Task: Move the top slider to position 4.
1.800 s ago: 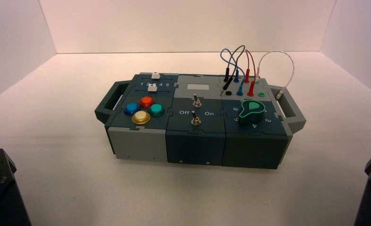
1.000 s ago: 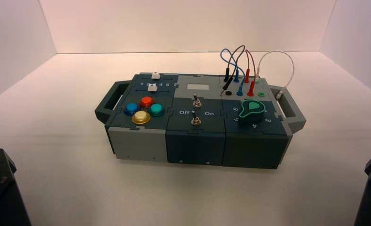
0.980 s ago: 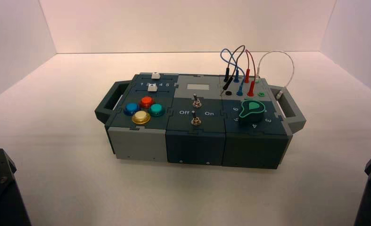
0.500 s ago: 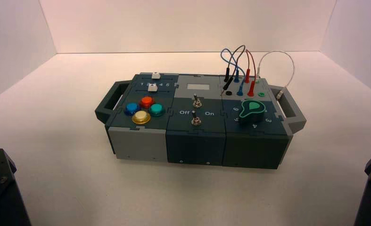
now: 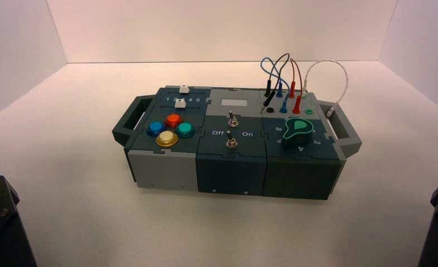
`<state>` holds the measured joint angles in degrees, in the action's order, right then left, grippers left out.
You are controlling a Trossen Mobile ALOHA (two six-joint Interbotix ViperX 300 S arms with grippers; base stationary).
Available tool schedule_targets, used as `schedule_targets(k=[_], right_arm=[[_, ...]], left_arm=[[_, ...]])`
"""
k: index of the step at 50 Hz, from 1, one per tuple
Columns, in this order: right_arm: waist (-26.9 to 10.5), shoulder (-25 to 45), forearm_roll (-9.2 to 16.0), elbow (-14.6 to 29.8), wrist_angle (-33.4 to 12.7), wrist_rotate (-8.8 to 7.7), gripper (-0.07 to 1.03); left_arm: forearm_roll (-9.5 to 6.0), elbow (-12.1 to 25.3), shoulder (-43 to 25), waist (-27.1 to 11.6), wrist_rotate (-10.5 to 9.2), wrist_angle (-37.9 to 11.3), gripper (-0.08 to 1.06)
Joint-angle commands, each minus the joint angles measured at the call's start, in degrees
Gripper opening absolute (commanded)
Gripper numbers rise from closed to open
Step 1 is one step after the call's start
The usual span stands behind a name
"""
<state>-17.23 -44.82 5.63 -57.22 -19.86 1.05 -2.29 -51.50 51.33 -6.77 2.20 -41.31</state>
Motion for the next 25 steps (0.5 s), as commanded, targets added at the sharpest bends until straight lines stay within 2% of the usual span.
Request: schedule_targets(k=[1, 8, 23, 25], right_arm=[[-4.83, 2.02, 0.26, 2.55, -0.88, -0.26, -0.02], [-10.63, 4.57, 0.26, 3.52, -1.23, -0.18, -0.02], [-16.87, 9.76, 0.88, 5.8, -1.85, -0.26, -0.02], [-19.07, 12.13, 1.05, 7.03, -2.37, -0.26, -0.02]], left_arm=[[-0.09, 1.76, -0.26, -0.09, -0.09, -1.67, -0.03], [-0.09, 1.14, -0.7, -0.09, -0.35, -2.11, -0.03], [-0.26, 1.93, -6.24, -0.09, -0.88, -4.39, -0.03], [-0.62, 2.46, -8.79, -0.18, -0.88, -5.1, -0.03]])
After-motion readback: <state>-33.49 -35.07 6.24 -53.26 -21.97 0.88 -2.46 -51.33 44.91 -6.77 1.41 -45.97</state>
